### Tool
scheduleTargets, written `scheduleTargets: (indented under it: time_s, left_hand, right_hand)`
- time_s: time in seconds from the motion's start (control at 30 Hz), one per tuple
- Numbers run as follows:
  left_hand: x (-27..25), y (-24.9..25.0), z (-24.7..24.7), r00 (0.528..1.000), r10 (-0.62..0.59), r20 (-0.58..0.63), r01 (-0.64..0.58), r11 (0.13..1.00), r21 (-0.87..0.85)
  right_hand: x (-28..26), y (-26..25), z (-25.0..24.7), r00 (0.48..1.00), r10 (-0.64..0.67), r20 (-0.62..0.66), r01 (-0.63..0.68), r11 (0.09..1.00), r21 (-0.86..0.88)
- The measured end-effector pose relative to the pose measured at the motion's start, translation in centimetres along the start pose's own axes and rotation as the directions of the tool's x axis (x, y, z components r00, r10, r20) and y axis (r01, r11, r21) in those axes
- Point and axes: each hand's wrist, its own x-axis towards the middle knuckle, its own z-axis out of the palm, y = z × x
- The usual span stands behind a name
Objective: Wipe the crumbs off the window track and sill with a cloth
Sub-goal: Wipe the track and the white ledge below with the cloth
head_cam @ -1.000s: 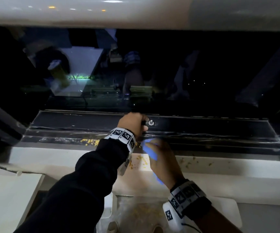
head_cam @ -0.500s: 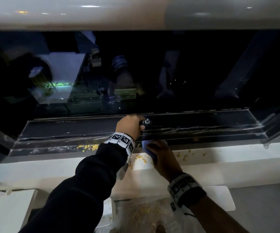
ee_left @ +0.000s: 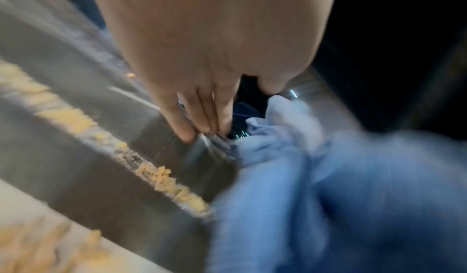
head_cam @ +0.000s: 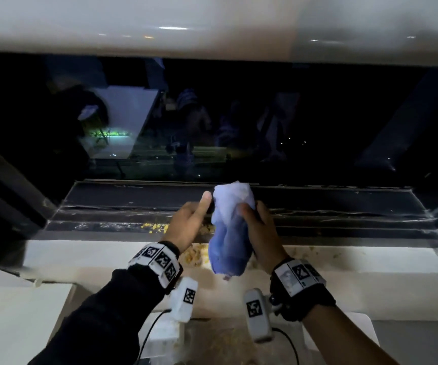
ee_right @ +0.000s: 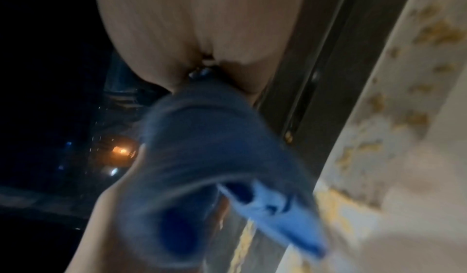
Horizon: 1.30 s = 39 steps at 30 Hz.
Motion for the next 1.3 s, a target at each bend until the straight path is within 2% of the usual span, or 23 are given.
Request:
scheduleTargets:
  time_s: [0.07, 0.13, 0.23, 0.33, 0.5, 0.6, 0.67, 0.8, 0.87, 0.93, 1.0, 1.03, 1.1, 1.17, 1.23, 1.3]
  left_hand:
    - [-0.9, 0.5, -0.8, 0.987, -0.075, 0.143, 0.107, 0.967, -0.23]
    - [-1.5, 0.7, -1.5, 0.971, -0.077, 0.226, 0.155, 0.923, -0.351]
    - [-2.2, -0.2, -2.3, 0.949, -0.058, 0.311, 0.218, 0.832, -0.51]
    - [-2.8, -1.4, -3.4, 0.949, -0.129, 0.289, 0.258, 0.845, -0.469]
    - [-4.4, -2.6, -5.7, 0.947, -0.137, 0.29, 0.242, 0.9, -0.363]
    - [-4.6, -2.9, -6.7, 0.927, -0.223, 0.301, 0.333, 0.857, -0.392]
    - [-4.5, -3.5, -6.9, 0.923, -0.239, 0.301, 0.36, 0.813, -0.458]
    - [-4.0, -5.5, -6.7, 0.948, -0.233, 0.214, 0.316, 0.738, -0.596]
    - [-3.7, -5.8, -6.4, 0.963, -0.265, 0.054, 0.235, 0.722, -0.651]
    - [-3.5, -6.2, -6.5, 0.946, -0.277, -0.166, 0.109, 0.757, -0.644]
    - [-3.1, -6.9, -6.7, 0.877, -0.268, -0.4, 0.005, 0.836, -0.549]
    - [-3.1, -7.3, -6.9, 0.821, -0.26, -0.508, -0.017, 0.878, -0.478]
    - [-3.3, -7.6, -7.4, 0.678, -0.229, -0.699, -0.022, 0.944, -0.331]
    - [-3.6, -7.6, -8.3, 0.529, -0.158, -0.834, -0.041, 0.977, -0.211]
    - [-3.1, -8.5, -9.9, 0.4, -0.041, -0.916, -0.123, 0.987, -0.098]
    - [-1.9, -10.2, -12.2, 0.299, 0.054, -0.953, -0.118, 0.993, 0.02]
  right_hand:
    - [0.2, -0.2, 1.8, 0.999, 0.029, 0.013, -0.03, 0.997, 0.064]
    - [0.0, -0.8, 3.6, 0.996, 0.085, 0.033, -0.089, 0.984, 0.157]
    - [0.3, -0.5, 5.9, 0.964, 0.173, 0.2, -0.232, 0.917, 0.325]
    - [0.4, 0.0, 6.9, 0.917, 0.193, 0.348, -0.324, 0.871, 0.369]
    - [1.5, 1.1, 7.8, 0.917, 0.193, 0.348, -0.295, 0.917, 0.269]
    - [0.5, -0.1, 8.0, 0.906, 0.174, 0.386, -0.262, 0.947, 0.187]
    - [0.3, -0.5, 8.0, 0.911, 0.131, 0.392, -0.182, 0.978, 0.097]
    - [1.0, -0.2, 8.3, 0.927, 0.004, 0.374, 0.031, 0.996, -0.088]
    - [1.1, 0.0, 8.3, 0.944, -0.08, 0.319, 0.153, 0.965, -0.213]
    - [1.1, -0.3, 8.0, 0.962, -0.184, 0.2, 0.239, 0.922, -0.303]
    - [1.5, -0.8, 7.1, 0.941, -0.329, 0.081, 0.334, 0.86, -0.386]
    - [1.9, -1.1, 6.4, 0.908, -0.417, 0.038, 0.393, 0.817, -0.422]
    - [2.9, -1.6, 4.4, 0.816, -0.576, -0.038, 0.471, 0.703, -0.533]
    - [3.8, -1.5, 2.3, 0.751, -0.652, -0.105, 0.411, 0.585, -0.699]
    - [4.5, -1.1, 0.6, 0.763, -0.634, -0.129, 0.297, 0.521, -0.8]
    - [5.4, -0.1, -0.1, 0.804, -0.584, -0.112, 0.256, 0.51, -0.821]
